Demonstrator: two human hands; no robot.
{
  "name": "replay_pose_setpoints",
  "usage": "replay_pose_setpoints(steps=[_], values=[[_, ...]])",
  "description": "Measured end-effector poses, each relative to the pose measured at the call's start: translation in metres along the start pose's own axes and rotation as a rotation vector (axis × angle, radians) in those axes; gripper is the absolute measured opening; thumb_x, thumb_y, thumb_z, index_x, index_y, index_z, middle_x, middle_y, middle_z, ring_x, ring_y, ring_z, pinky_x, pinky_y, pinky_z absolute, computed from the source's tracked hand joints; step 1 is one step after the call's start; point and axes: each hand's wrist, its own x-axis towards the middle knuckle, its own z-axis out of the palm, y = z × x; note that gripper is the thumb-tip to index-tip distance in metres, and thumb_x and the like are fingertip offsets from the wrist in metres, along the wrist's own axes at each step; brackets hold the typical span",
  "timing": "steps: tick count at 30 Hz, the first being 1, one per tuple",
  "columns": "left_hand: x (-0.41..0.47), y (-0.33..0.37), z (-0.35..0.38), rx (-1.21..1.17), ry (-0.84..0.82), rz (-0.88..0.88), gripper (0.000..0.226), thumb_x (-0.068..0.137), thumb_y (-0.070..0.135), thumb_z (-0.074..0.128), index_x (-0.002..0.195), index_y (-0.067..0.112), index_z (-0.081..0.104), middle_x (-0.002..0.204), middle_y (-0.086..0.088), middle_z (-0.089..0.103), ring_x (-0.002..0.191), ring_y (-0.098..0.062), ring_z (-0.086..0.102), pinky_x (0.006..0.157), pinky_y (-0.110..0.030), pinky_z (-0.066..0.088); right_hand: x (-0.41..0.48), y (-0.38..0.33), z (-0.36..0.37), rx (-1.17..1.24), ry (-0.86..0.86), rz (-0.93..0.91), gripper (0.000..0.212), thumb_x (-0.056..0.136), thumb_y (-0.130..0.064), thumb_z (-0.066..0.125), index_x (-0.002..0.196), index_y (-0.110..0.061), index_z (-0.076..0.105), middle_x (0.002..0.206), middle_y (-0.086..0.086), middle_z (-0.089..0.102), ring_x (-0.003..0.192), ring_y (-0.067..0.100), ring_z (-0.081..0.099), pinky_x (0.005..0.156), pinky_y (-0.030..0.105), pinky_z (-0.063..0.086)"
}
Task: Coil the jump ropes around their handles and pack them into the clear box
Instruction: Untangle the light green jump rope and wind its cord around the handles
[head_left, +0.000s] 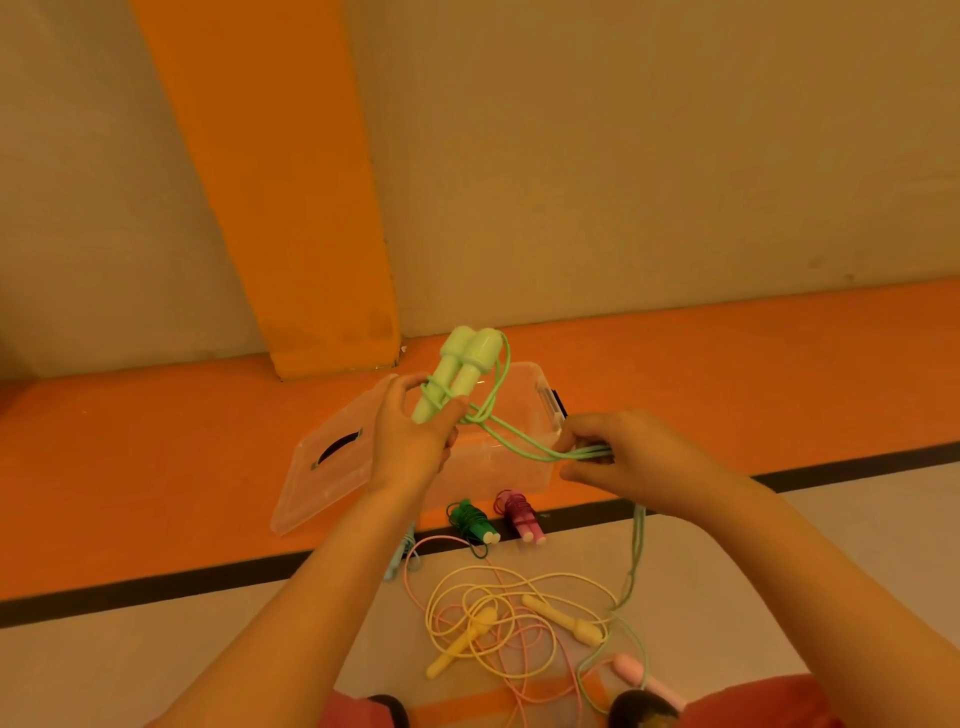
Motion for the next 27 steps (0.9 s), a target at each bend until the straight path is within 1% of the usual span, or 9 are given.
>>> replay_pose_setpoints(steps=[3,4,7,10,13,16,20,23,27], values=[[0.001,-0.007,-0.002,0.345,-0.010,0.212,0.042,0.076,0.015,0.077,0.102,0.035,0.051,0.101,0.000,0.061,0.079,-0.013,0.056,0.061,-0.025,0.041,0.001,-0.009,-0.003,-0.092,0.101,-0.115,0.008,0.086,-0.029,0.066,0.092,-0.025,0.067,0.079,-0.011,0.065,0.070,0.008,0.057,0.062,0.033,0.046],[-0.001,-0.008,-0.001,0.419,-0.044,0.272,0.045,0.075,0.014,0.077,0.105,0.035,0.051,0.101,0.007,0.059,0.084,-0.009,0.055,0.064,-0.019,0.040,0.000,-0.010,-0.005,-0.087,0.148,-0.154,0.010,0.086,-0.029,0.065,0.093,-0.023,0.068,0.084,-0.008,0.067,0.074,0.011,0.059,0.063,0.036,0.048],[-0.009,-0.008,0.005,0.526,-0.187,0.322,0.045,0.077,0.014,0.076,0.114,0.025,0.053,0.097,0.014,0.058,0.081,-0.008,0.053,0.061,-0.007,0.036,0.000,-0.009,-0.010,-0.026,0.257,-0.250,0.017,0.083,-0.030,0.061,0.091,-0.018,0.070,0.082,-0.005,0.066,0.073,0.012,0.059,0.062,0.034,0.048],[-0.017,-0.010,0.008,0.622,-0.357,0.299,0.045,0.079,0.021,0.076,0.115,0.028,0.050,0.099,0.002,0.062,0.079,-0.018,0.056,0.060,-0.019,0.038,0.000,-0.003,-0.012,0.039,0.285,-0.241,0.015,0.081,-0.027,0.062,0.090,-0.018,0.071,0.078,-0.014,0.055,0.068,0.003,0.050,0.062,0.018,0.042],[-0.027,-0.008,0.012,0.688,-0.561,0.302,0.045,0.079,0.028,0.075,0.115,0.036,0.049,0.089,0.000,0.063,0.069,-0.017,0.054,0.063,-0.032,0.042,0.002,0.003,-0.011,0.074,0.285,-0.202,0.015,0.079,-0.025,0.065,0.089,-0.016,0.072,0.078,-0.018,0.052,0.072,-0.004,0.050,0.064,0.008,0.037],[-0.039,-0.004,0.017,0.683,-0.716,0.295,0.044,0.082,0.034,0.072,0.113,0.051,0.047,0.095,0.000,0.068,0.081,-0.014,0.063,0.073,-0.034,0.047,0.002,0.008,-0.009,0.138,0.258,-0.151,0.010,0.077,-0.017,0.073,0.087,-0.013,0.073,0.077,-0.016,0.056,0.078,-0.008,0.054,0.067,0.006,0.038],[-0.046,0.001,0.019,0.601,-0.747,0.305,0.041,0.081,0.043,0.069,0.109,0.062,0.045,0.101,0.004,0.068,0.086,-0.010,0.062,0.076,-0.031,0.046,0.000,0.014,-0.012,0.321,0.228,-0.038,0.010,0.077,-0.009,0.075,0.086,-0.013,0.074,0.084,-0.009,0.067,0.080,0.000,0.061,0.071,0.013,0.045],[-0.050,0.001,0.022,0.561,-0.708,0.288,0.041,0.073,0.050,0.073,0.108,0.052,0.052,0.097,0.006,0.067,0.085,-0.008,0.061,0.077,-0.035,0.049,0.001,0.013,-0.011,0.403,0.215,-0.009,0.011,0.076,-0.005,0.074,0.086,-0.009,0.074,0.086,-0.003,0.070,0.078,0.001,0.063,0.071,0.013,0.046],[-0.052,-0.002,0.024,0.544,-0.668,0.296,0.043,0.071,0.042,0.080,0.107,0.044,0.056,0.088,0.003,0.068,0.076,-0.010,0.064,0.068,-0.036,0.050,0.002,0.010,-0.008,0.436,0.205,-0.007,0.012,0.075,-0.001,0.074,0.086,-0.007,0.073,0.081,-0.006,0.068,0.073,-0.005,0.061,0.070,0.009,0.044]])
